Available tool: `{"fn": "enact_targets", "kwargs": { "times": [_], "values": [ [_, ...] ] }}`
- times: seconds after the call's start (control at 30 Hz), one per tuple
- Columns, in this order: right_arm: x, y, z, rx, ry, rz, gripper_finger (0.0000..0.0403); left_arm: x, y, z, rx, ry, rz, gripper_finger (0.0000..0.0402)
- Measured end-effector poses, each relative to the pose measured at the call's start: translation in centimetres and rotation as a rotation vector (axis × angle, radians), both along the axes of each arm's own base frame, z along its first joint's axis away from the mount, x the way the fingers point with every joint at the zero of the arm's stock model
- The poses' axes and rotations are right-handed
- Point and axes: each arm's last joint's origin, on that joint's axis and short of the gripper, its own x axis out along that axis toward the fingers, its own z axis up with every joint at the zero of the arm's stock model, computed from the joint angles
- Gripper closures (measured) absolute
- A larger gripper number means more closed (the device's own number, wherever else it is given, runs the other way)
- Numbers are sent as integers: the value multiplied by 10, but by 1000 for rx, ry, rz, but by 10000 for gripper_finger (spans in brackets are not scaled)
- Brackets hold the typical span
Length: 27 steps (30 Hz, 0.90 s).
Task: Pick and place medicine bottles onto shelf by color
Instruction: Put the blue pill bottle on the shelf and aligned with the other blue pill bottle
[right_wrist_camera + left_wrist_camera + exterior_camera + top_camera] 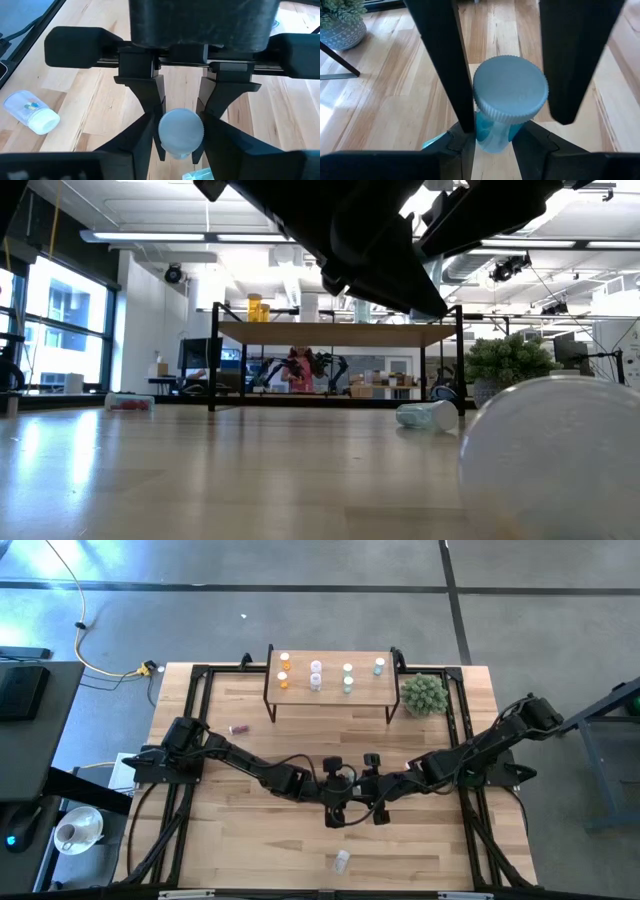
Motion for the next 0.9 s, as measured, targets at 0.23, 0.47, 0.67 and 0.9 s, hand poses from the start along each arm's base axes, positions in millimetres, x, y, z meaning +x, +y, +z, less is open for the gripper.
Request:
{"fn": "enact_targets", "kwargs": {
  "times": [0.23, 0.47, 0.67, 0.9],
  "values": [
    [0, 0, 0, 1, 1, 1, 286, 0, 0, 0, -1, -3, 0, 296],
    [0, 0, 0, -1, 3, 1, 296, 0, 0, 0, -1, -3, 0, 295],
    [0, 0, 0, -1, 5, 1, 295, 0, 0, 0, -1, -2, 0, 283],
    [-1, 0, -1, -11, 8, 7, 295, 0, 0, 0, 12, -4, 15, 229]
  ]
}}
